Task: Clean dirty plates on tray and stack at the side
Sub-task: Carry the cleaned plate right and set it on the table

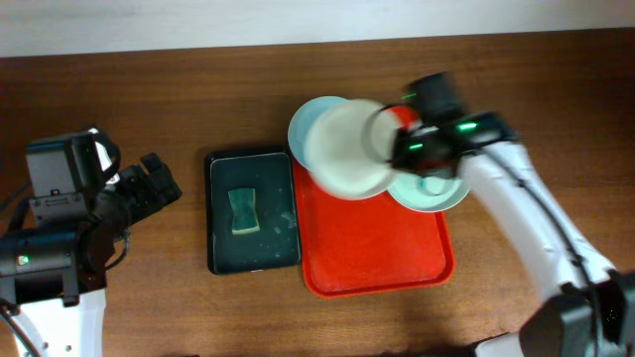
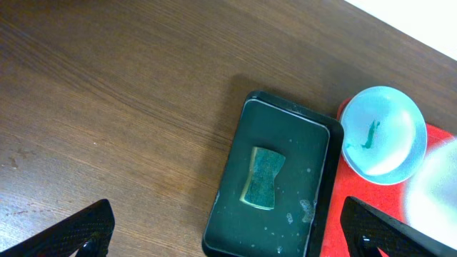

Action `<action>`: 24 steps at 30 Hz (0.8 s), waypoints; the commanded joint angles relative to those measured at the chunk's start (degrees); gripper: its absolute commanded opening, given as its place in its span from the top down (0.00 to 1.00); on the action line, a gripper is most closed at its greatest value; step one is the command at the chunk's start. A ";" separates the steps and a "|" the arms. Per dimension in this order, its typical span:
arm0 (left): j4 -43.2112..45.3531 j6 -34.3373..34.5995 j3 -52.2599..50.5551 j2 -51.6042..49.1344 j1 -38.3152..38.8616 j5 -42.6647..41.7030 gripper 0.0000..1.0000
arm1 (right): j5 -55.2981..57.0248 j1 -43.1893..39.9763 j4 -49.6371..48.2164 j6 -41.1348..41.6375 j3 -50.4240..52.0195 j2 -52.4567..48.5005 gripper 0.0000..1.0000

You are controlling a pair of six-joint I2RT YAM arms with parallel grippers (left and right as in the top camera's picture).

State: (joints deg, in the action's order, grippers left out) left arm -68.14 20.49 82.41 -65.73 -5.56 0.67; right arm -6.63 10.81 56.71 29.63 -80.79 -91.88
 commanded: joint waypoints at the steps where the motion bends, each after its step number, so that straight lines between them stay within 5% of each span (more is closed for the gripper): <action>1: -0.07 -0.87 0.57 0.35 -0.24 0.61 0.01 | -7.74 -14.21 4.46 -1.44 -0.87 6.08 0.96; 6: -0.07 -0.87 0.57 0.35 -0.24 0.61 0.01 | -5.27 -39.01 8.46 -4.83 0.37 3.30 0.96; 12: -0.07 -0.85 0.57 0.35 -0.24 0.61 0.01 | -4.74 -56.57 8.48 -5.95 2.99 -4.52 0.96; 23: -0.07 -0.87 0.57 0.35 -0.24 0.61 0.01 | -1.38 -53.22 1.09 -6.82 14.21 -9.01 0.95; 24: -0.07 -0.85 0.57 0.35 -0.24 0.61 0.01 | -0.37 -52.70 1.09 -6.71 14.21 -9.01 0.85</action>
State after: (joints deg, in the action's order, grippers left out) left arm -68.16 20.49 82.41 -65.73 -5.58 0.67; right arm -10.04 -43.99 58.19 23.31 -67.33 -100.66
